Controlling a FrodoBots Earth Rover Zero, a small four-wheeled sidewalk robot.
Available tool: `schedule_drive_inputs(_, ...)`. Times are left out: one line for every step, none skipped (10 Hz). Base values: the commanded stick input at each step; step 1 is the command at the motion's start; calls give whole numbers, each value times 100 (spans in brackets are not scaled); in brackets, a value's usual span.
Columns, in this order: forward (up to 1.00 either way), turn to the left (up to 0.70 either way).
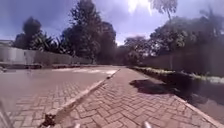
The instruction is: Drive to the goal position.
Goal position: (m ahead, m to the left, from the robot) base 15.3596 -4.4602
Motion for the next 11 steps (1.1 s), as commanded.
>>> schedule_drive_inputs(70, 0)
schedule_drive_inputs(70, 0)
schedule_drive_inputs(70, 0)
schedule_drive_inputs(70, 0)
schedule_drive_inputs(70, 0)
schedule_drive_inputs(70, 0)
schedule_drive_inputs(70, 0)
schedule_drive_inputs(70, 0)
schedule_drive_inputs(70, 0)
schedule_drive_inputs(70, 0)
schedule_drive_inputs(70, 0)
